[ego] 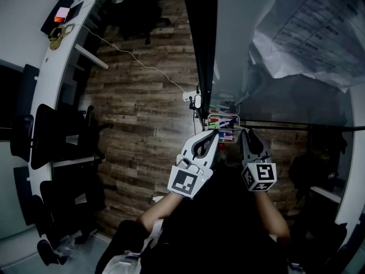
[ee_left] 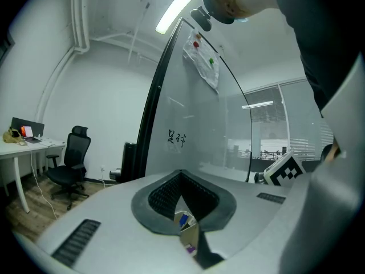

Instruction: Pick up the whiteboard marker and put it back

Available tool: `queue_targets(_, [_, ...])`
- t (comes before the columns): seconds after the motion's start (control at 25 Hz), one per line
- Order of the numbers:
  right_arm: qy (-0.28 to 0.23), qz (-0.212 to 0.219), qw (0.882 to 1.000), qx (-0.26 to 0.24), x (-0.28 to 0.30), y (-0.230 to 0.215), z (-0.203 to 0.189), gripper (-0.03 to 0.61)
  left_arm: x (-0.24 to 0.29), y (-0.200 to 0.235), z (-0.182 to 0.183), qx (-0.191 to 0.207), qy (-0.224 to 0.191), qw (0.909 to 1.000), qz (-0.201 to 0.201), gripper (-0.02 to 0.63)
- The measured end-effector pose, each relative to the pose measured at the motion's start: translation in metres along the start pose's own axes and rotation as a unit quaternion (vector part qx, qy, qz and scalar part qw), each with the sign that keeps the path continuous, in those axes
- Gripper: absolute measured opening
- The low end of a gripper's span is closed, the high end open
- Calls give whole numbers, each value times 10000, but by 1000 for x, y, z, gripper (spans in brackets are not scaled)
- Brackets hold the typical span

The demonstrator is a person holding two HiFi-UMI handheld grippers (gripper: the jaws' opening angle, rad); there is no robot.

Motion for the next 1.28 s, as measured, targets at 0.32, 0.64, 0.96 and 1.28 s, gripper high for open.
queue_targets(0.32, [63, 3, 10000, -1, 4, 2, -3, 77, -1, 1, 1, -27, -27, 10000, -2, 6])
queue_targets(0.64, [108, 4, 9999, -16, 8, 2, -7, 77, -1, 1, 0, -46, -7, 10000, -20, 6])
queue_targets(0.96, [108, 15, 9999, -12, 10, 3, -8, 78, -1, 2, 0, -14, -28, 10000, -29, 6])
queue_targets(1.28, [81, 1, 10000, -38, 10, 3, -8, 78, -1, 2, 0, -29, -42, 10000, -39, 6])
Point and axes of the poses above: the fingertips, and each gripper's own axes: x forward along the fingers, y to its left, z out of its top, the point moved 7 cm from there along -x, backward along the fingers, and after that the axes turned 14 degrees about -z, right-handed, at the moved point
